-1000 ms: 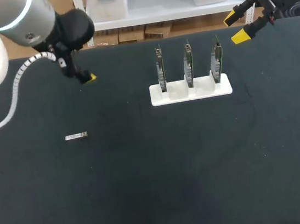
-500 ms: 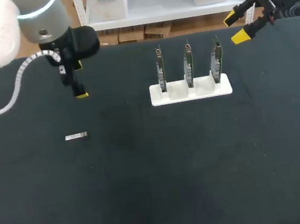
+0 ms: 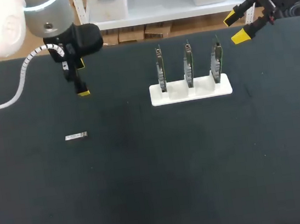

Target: Pick up the optical module with the left hand, and insert it into the network port with the right hand.

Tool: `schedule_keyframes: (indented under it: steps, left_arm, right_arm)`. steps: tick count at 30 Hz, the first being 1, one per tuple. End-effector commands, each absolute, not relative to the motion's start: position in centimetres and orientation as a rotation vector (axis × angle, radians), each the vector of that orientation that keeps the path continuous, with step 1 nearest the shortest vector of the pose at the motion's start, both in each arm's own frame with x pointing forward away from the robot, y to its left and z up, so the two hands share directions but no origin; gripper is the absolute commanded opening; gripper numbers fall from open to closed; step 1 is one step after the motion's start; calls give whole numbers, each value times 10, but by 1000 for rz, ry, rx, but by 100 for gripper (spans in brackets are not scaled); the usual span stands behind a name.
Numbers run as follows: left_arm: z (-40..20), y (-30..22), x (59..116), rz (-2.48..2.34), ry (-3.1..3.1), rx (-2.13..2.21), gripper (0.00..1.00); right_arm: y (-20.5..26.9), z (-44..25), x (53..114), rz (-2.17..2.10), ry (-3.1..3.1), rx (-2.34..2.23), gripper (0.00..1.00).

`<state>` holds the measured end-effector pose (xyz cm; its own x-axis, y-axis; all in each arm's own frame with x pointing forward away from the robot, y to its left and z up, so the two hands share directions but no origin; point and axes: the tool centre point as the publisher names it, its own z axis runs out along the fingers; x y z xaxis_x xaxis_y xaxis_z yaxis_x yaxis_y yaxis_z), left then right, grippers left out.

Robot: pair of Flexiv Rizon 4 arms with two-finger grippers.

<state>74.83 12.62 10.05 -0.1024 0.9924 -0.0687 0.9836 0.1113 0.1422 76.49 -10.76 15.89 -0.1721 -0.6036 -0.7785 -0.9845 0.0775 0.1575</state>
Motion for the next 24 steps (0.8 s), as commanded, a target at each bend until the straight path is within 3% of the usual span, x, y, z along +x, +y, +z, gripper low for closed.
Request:
schedule_keyframes:
  steps: [1, 13, 24]
  left_arm:
    - [101, 130, 741, 98, 2188, 2012, 100]
    - [71, 205, 725, 108, 2421, 1882, 100]
    - [61, 201, 690, 53, 2384, 1971, 100]
  right_arm:
    - [-107, 159, 763, 935, 1833, -1566, 100]
    - [-107, 159, 763, 935, 1833, -1566, 100]
    - [-107, 159, 763, 935, 1833, -1566, 100]
